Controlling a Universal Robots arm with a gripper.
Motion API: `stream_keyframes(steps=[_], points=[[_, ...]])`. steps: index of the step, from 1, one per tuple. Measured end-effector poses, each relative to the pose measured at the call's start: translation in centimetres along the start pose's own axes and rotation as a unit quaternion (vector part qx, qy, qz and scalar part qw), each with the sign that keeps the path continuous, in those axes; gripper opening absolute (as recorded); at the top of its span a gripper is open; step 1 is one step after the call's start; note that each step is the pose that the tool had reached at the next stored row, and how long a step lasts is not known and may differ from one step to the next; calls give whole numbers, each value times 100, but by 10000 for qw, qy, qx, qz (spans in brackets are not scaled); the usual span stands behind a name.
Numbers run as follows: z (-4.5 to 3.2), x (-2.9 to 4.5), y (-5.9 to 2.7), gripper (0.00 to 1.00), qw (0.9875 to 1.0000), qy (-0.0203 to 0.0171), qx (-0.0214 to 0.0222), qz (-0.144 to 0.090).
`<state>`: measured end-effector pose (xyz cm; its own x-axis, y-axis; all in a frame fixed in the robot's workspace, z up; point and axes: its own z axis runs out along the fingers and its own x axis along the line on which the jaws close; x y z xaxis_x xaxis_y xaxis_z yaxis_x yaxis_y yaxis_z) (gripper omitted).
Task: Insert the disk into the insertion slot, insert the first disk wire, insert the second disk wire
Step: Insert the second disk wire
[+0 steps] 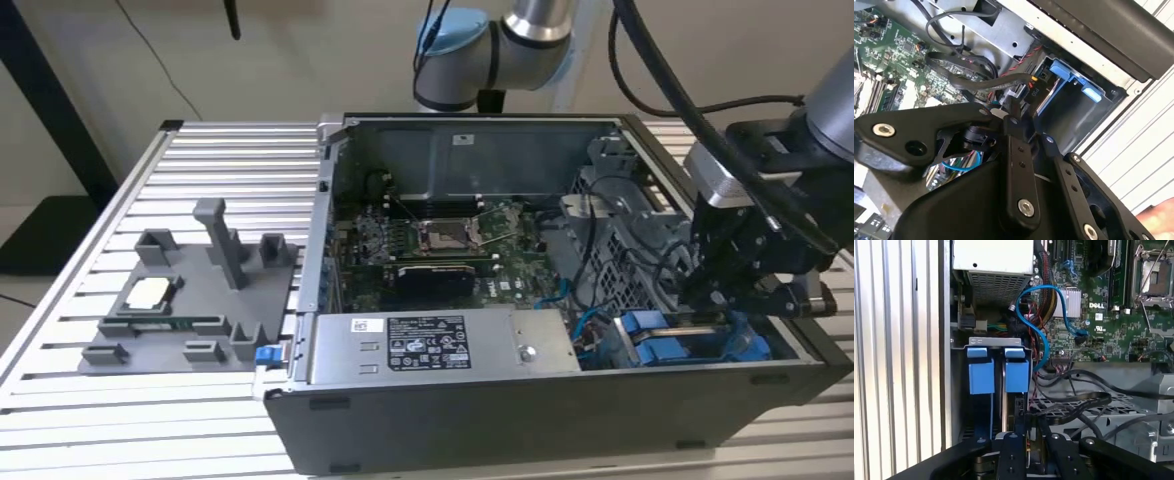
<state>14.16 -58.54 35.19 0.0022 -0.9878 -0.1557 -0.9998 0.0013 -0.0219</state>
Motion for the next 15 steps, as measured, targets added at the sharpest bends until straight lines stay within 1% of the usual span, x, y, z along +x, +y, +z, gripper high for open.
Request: stream_keyframes(steps=[3,5,6,10,12,13,15], points=[[-4,0,-1,24,10000,-8,0,-1],[-4,1,-1,24,10000,-49,0,3],[-5,0,1,24,10000,-83,1,9],[-4,1,2,24,9997,-250,5,37],[-4,1,2,24,9994,-353,8,51],[-4,1,2,16,9991,-411,8,59],[-4,2,2,16,9986,-531,10,72]])
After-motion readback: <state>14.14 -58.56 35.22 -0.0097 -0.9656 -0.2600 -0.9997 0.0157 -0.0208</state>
